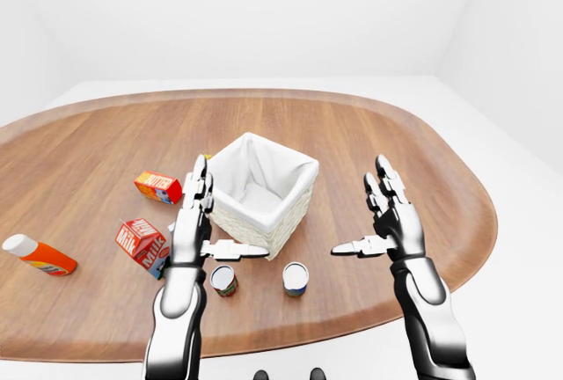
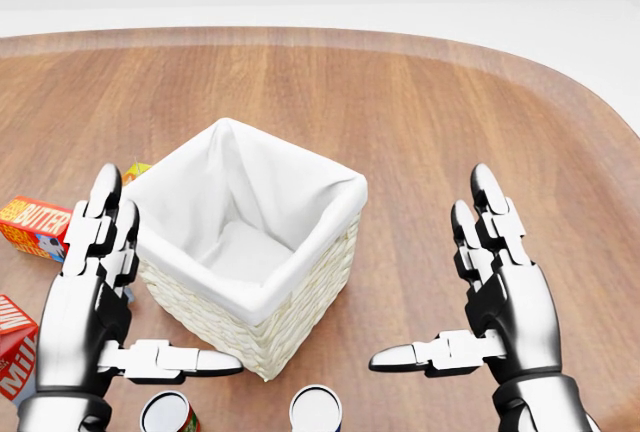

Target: Pick up the tomato sauce, and put it in the basket.

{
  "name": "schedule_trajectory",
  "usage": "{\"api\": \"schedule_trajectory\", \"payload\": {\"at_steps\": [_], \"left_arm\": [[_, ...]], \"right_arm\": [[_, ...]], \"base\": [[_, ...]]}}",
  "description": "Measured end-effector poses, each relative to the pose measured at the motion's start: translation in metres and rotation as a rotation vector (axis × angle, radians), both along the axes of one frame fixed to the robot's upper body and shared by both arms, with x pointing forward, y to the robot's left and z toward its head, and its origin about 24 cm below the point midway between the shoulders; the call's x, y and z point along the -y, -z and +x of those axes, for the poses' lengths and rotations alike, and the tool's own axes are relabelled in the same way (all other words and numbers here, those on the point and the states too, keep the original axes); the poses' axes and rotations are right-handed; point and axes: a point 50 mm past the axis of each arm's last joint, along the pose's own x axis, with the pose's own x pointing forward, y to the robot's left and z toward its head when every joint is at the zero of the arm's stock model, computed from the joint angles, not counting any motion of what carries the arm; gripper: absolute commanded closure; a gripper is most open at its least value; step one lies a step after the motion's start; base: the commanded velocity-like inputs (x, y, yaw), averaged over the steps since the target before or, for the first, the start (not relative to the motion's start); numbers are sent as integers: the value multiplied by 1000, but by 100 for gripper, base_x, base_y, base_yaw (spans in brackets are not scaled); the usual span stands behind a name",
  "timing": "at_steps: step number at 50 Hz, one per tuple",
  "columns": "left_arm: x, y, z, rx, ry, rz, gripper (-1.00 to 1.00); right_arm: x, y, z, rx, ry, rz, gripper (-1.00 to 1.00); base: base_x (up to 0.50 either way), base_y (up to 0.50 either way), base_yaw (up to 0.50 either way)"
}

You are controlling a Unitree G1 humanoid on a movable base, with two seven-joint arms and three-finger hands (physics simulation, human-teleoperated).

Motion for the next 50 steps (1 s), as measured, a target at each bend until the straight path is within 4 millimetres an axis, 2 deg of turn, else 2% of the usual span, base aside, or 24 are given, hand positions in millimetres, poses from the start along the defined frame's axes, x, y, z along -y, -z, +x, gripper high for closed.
{"api": "schedule_trajectory", "payload": {"at_steps": [50], "left_arm": [[-9, -25, -18, 91, -84, 267, -100]], "right_arm": [[1, 1, 1, -6, 11, -7, -100]], "base": [[0, 0, 0]]}}
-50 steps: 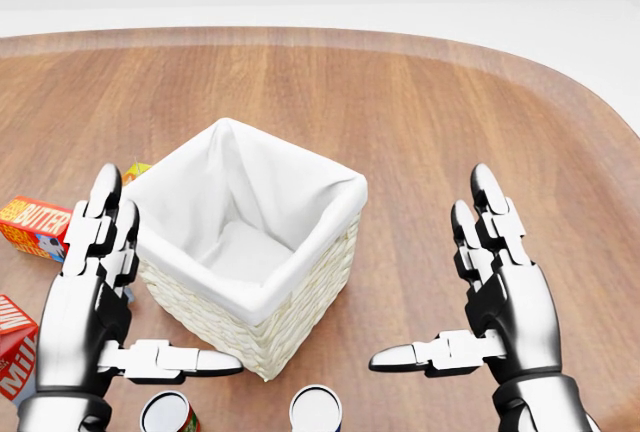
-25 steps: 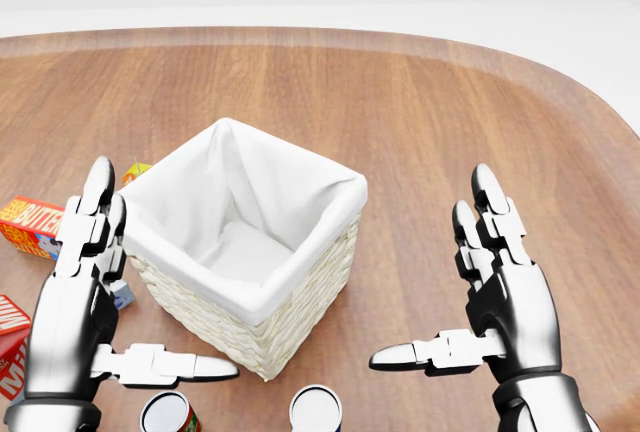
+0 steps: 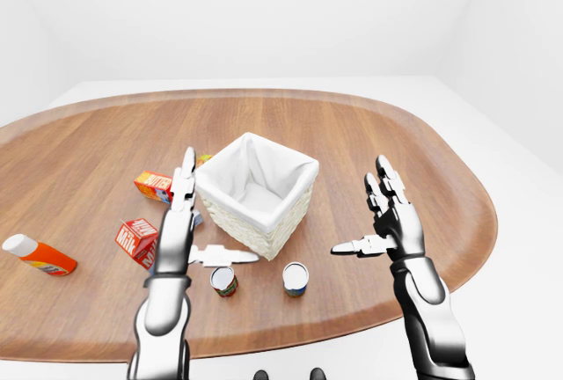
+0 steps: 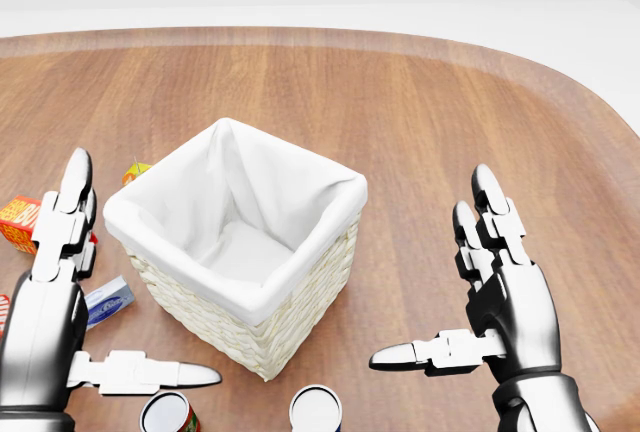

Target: Pick up the tomato sauce, and put it in the basket.

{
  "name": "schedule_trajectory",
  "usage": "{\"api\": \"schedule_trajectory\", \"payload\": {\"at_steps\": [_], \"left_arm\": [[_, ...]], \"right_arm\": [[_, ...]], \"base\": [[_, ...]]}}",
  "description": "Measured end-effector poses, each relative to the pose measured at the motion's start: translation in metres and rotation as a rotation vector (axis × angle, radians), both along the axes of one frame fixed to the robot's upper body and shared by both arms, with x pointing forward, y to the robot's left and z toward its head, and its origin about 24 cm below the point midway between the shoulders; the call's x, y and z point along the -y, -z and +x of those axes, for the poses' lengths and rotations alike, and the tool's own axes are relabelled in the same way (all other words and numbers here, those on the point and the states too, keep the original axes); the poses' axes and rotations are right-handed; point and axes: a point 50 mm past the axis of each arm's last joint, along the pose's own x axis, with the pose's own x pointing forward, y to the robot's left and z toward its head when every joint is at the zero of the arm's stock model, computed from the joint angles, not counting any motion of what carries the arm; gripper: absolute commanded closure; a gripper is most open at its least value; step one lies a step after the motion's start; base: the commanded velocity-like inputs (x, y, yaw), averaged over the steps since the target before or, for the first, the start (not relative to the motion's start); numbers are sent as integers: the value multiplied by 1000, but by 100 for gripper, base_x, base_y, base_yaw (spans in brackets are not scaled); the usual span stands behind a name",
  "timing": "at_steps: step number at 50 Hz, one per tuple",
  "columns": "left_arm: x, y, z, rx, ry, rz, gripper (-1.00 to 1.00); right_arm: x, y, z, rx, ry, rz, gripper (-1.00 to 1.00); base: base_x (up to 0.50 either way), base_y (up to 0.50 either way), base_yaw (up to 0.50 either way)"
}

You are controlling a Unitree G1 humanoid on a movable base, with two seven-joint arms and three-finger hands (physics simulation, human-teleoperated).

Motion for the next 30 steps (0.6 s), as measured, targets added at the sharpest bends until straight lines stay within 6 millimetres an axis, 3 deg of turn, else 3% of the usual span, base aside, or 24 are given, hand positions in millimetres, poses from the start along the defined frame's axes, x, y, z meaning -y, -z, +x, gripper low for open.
{"api": "schedule_trajectory", "payload": {"at_steps": [30], "left_arm": [[-8, -9, -10, 10, -44, 153, -100]], "right_arm": [[-1, 0, -1, -1, 1, -4, -100]], "base": [[0, 0, 0]]}}
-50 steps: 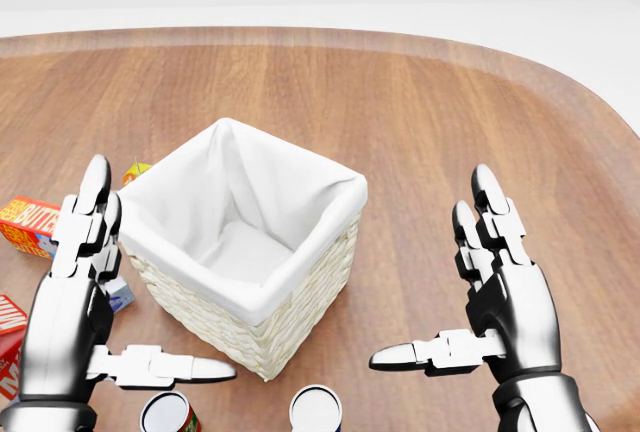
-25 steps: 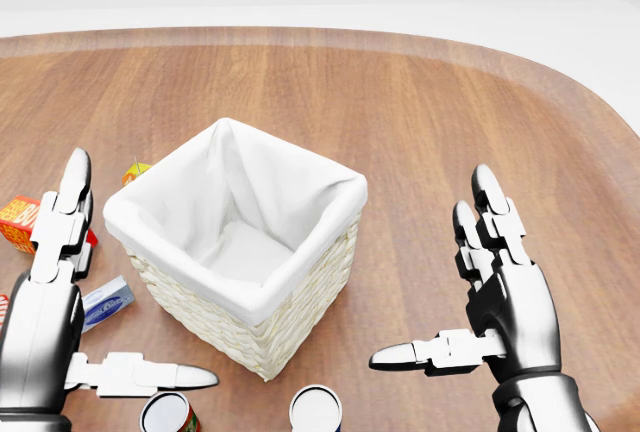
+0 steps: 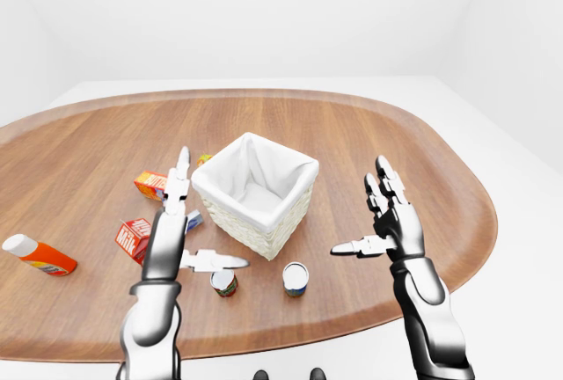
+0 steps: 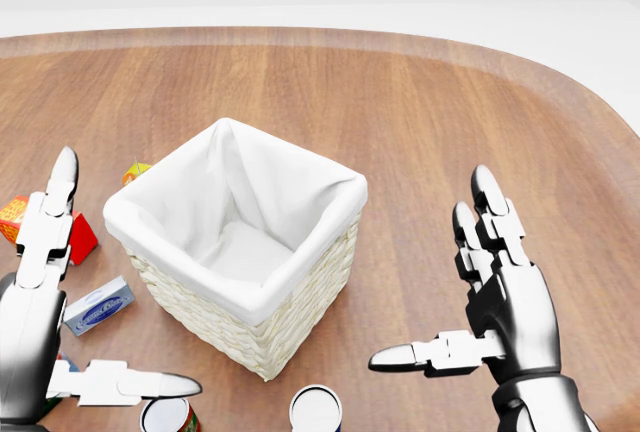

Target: Pick up the tomato sauce, and put it in the basket.

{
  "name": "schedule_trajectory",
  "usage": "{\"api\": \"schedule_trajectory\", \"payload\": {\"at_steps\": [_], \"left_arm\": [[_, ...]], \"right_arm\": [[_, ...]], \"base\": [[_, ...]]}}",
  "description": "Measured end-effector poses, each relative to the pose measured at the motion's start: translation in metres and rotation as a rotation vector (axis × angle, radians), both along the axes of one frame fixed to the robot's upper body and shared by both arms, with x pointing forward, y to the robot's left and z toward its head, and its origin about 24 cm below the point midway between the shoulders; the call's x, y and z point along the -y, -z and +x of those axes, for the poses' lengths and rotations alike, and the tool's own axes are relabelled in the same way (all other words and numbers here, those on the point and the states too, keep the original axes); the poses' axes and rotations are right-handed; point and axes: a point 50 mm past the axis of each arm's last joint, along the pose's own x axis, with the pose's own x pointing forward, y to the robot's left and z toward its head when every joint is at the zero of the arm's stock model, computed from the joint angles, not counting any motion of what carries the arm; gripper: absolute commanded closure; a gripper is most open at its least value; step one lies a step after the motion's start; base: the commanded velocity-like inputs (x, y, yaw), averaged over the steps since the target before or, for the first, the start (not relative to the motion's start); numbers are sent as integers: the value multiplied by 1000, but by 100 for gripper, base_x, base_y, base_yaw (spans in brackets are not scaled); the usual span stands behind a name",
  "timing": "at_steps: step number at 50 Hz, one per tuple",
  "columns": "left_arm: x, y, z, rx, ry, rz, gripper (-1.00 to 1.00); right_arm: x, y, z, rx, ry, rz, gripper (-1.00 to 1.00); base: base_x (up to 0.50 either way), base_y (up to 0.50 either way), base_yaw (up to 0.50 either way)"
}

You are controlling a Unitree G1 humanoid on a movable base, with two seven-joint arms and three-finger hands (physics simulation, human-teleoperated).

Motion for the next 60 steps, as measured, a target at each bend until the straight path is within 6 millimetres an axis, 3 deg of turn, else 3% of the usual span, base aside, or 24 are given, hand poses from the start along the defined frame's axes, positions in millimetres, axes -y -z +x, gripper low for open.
{"api": "schedule_trajectory", "payload": {"at_steps": [33, 60], "left_arm": [[3, 12, 10, -60, -2, 63, -100], [5, 21, -4, -102, -24, 82, -100]], "right_arm": [[1, -2, 1, 7, 5, 1, -100], [1, -1, 3, 3, 11, 0, -100]], "base": [[0, 0, 0], [0, 0, 0]]}}
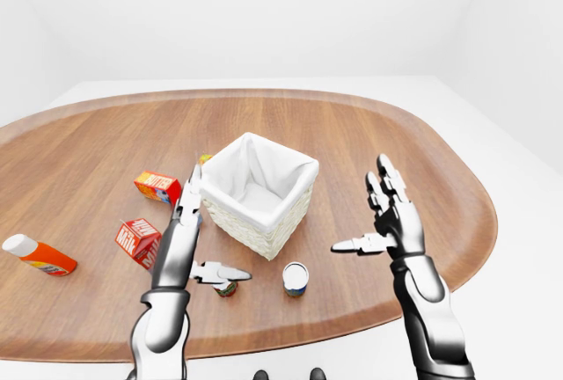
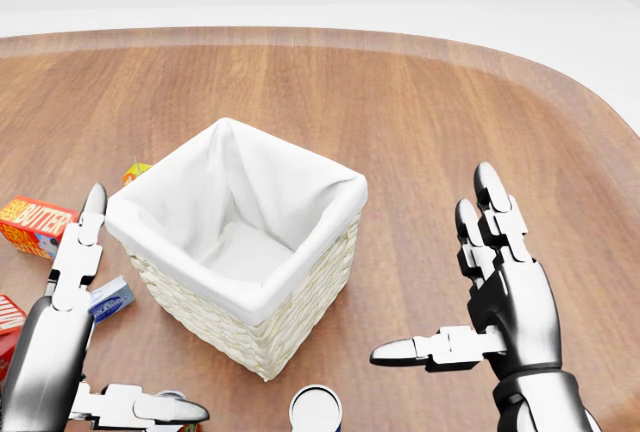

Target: Pick up the tomato sauce, and put it in the basket.

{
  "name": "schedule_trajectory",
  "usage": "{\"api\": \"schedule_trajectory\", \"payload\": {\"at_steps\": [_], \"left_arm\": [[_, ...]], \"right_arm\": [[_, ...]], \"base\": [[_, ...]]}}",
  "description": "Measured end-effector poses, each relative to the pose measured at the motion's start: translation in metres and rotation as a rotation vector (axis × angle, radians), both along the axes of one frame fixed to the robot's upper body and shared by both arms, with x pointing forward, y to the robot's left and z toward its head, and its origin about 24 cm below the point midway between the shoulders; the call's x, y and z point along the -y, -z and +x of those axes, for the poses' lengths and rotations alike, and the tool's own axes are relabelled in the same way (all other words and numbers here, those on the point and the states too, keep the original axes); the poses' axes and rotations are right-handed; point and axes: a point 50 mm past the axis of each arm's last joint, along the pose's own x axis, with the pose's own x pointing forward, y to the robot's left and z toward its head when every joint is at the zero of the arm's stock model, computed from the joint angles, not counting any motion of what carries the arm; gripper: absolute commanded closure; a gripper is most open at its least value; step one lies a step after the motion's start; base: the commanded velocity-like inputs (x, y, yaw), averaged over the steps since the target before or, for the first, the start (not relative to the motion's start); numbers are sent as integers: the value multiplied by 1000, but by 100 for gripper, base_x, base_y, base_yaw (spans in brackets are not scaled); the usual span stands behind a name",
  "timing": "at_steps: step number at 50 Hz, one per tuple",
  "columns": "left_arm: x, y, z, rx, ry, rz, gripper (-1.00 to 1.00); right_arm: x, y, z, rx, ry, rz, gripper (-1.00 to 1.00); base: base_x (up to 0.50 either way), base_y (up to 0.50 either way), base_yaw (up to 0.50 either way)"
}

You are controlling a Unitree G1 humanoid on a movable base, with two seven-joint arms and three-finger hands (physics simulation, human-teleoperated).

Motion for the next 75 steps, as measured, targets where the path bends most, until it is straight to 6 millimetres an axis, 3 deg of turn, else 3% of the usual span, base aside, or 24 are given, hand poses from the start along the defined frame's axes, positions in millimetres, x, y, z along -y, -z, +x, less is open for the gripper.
{"api": "schedule_trajectory", "payload": {"at_steps": [26, 75], "left_arm": [[-6, 24, -11, -101, -53, -26, -100], [-6, 63, -12, -240, -94, -58, -100]], "right_arm": [[-2, 7, -1, -31, -6, -7, -100], [-3, 11, -2, -45, -7, -14, -100]], "base": [[0, 0, 0], [0, 0, 0]]}}
